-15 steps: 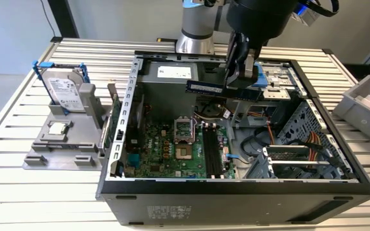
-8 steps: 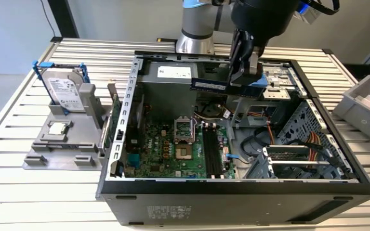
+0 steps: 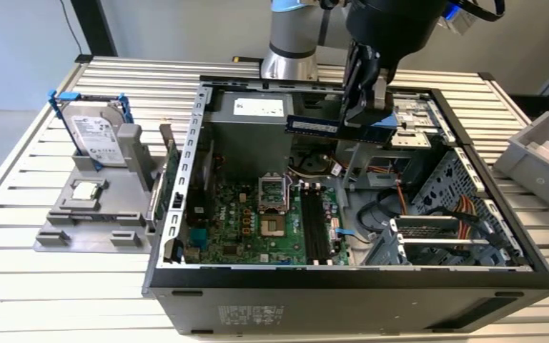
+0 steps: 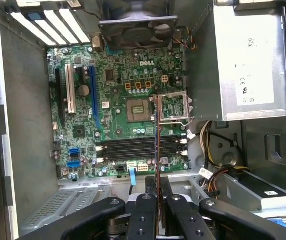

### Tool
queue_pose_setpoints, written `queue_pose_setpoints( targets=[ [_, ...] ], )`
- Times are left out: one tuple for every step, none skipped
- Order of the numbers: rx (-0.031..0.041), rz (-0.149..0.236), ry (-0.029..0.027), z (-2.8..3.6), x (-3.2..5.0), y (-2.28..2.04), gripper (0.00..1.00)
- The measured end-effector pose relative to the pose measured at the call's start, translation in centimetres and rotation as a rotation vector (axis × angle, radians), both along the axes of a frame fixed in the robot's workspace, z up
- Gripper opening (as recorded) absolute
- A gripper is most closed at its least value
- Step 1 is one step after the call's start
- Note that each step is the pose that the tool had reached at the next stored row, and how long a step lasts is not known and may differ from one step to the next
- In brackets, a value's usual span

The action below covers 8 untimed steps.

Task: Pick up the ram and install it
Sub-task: 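Insert the ram into the slot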

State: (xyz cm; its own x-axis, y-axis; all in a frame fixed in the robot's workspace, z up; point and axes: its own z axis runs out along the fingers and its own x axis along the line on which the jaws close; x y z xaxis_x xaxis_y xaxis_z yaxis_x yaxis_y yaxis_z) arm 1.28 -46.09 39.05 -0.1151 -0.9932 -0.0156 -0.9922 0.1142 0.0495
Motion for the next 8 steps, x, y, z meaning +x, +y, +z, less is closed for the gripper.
queue_pose_setpoints(
  targets=[
    [0.0000, 0.000, 0.0000, 0.00, 0.01, 0.01, 0.00],
    [0.0000, 0.000, 0.0000, 0.00, 0.01, 0.01, 0.00],
    [0.0000, 0.000, -0.0001, 0.00, 0.01, 0.01, 0.00],
    [0.0000, 0.000, 0.0000, 0.00, 0.01, 0.01, 0.00],
    [0.0000, 0.000, 0.0000, 0.00, 0.02, 0.02, 0.00],
    [0.0000, 0.000, 0.0000, 0.00, 0.02, 0.02, 0.00],
    [0.0000, 0.000, -0.0001, 0.00, 0.02, 0.02, 0.00],
    [0.0000, 0.000, 0.0000, 0.00, 0.02, 0.03, 0.00]
  ],
)
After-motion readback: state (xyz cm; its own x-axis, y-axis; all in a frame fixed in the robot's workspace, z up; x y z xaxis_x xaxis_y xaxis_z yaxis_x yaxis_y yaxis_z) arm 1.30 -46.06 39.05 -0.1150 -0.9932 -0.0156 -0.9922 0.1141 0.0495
